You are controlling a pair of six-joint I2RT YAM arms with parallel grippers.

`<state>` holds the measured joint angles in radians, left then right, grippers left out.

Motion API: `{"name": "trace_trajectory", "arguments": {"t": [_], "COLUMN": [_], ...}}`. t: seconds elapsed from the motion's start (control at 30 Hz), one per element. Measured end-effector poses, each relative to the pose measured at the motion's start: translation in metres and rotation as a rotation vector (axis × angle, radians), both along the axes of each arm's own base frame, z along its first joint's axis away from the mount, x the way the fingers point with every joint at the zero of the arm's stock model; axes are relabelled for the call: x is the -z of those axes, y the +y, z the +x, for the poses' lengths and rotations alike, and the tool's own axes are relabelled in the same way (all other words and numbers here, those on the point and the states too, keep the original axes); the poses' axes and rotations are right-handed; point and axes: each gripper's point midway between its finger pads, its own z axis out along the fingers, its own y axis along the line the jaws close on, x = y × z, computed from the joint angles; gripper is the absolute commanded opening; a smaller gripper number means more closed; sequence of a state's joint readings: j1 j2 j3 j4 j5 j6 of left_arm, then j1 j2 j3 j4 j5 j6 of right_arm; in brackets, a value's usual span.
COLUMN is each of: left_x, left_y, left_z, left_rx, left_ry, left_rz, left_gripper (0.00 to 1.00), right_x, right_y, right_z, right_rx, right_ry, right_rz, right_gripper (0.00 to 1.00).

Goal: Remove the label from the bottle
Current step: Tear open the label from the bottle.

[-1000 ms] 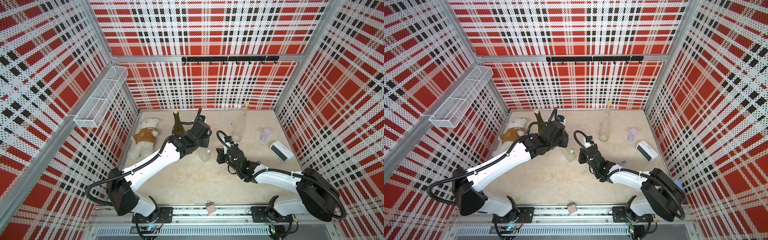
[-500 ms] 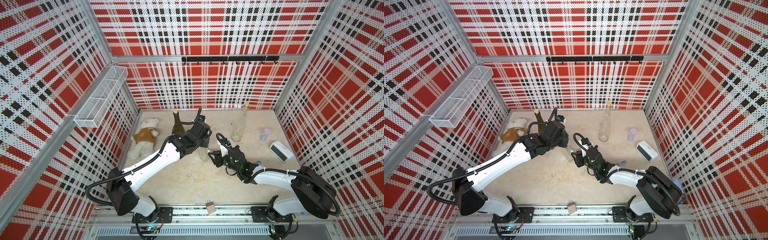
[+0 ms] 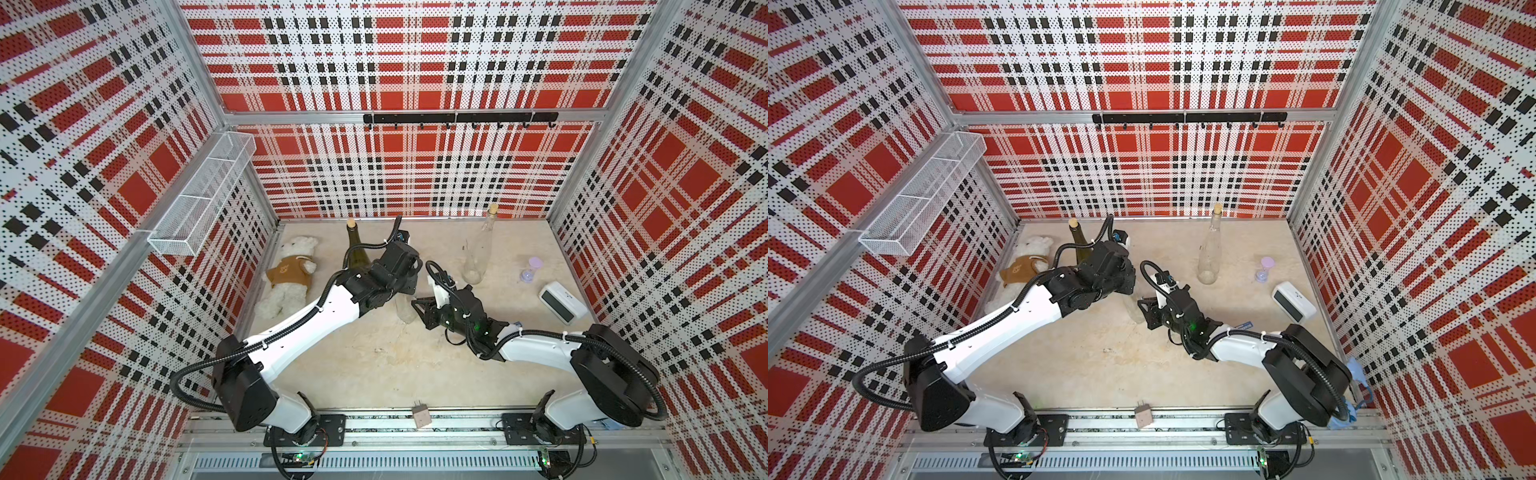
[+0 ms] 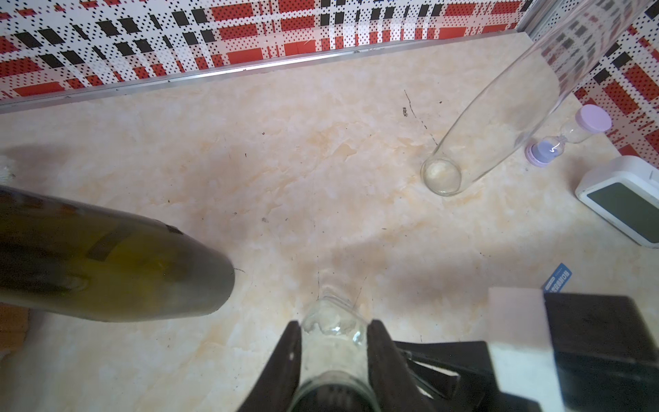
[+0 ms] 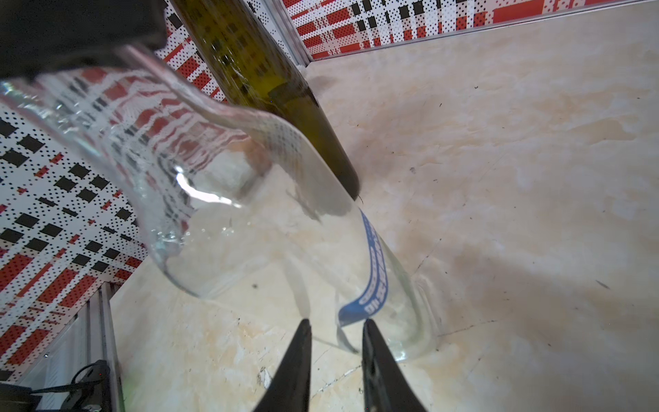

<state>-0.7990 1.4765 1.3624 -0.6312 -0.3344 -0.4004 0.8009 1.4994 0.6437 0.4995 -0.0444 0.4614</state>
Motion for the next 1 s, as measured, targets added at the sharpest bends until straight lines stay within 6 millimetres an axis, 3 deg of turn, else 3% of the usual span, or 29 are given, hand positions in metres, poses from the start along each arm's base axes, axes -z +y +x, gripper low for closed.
{"name": "trace_trajectory", "arguments": {"t": [0.2,1.0], "left_x": [0.0,0.0], "left_y": [0.0,-0.001], "left_z": [0.0,0.0], "left_rx": [0.0,0.004], "left_ry": [0.0,0.002], "left_rz": [0.0,-0.005], "left_gripper": [0.27,0.22], "right_x": [0.005,0.007], "right_y": [0.001,-0.018], "right_z": [0.001,0.008], "right_rx": [0.0,0.111], "right_ry": [0.008,0.012], "right_rz": [-0.005,-0.081], "right_gripper": [0.0,0.0]}}
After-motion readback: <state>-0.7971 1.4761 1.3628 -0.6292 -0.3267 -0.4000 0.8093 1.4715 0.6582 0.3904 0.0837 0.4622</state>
